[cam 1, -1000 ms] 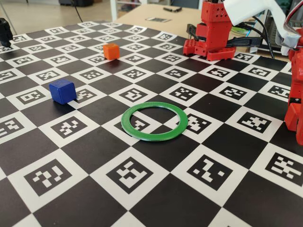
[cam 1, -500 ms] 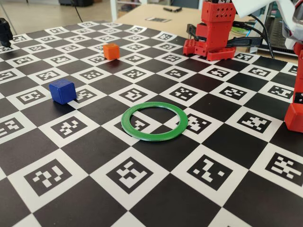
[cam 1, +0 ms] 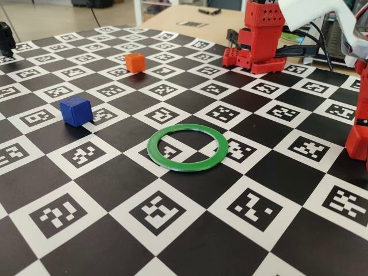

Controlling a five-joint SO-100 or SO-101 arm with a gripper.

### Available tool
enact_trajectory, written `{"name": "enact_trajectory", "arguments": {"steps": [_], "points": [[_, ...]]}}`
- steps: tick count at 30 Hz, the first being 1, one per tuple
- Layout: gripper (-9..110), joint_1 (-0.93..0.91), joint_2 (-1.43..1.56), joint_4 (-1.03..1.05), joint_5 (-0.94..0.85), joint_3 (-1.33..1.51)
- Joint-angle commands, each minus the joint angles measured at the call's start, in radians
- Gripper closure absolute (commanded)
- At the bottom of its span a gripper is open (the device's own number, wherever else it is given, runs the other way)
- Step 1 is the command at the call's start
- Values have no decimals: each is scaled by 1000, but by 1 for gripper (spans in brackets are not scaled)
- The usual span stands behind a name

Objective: Grab the red cube then put it in the green circle then put the blue cube on top and finally the orange cube on top

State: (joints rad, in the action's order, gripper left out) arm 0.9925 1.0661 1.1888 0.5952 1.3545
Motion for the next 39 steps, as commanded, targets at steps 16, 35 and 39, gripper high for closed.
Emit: {"name": "enact_trajectory", "arguments": {"steps": [16,35,39], "points": [[85,-5,29,5,15,-87],[86,-318,357,331,-132,-94],[86,-488,417,371,-207,-106]]}}
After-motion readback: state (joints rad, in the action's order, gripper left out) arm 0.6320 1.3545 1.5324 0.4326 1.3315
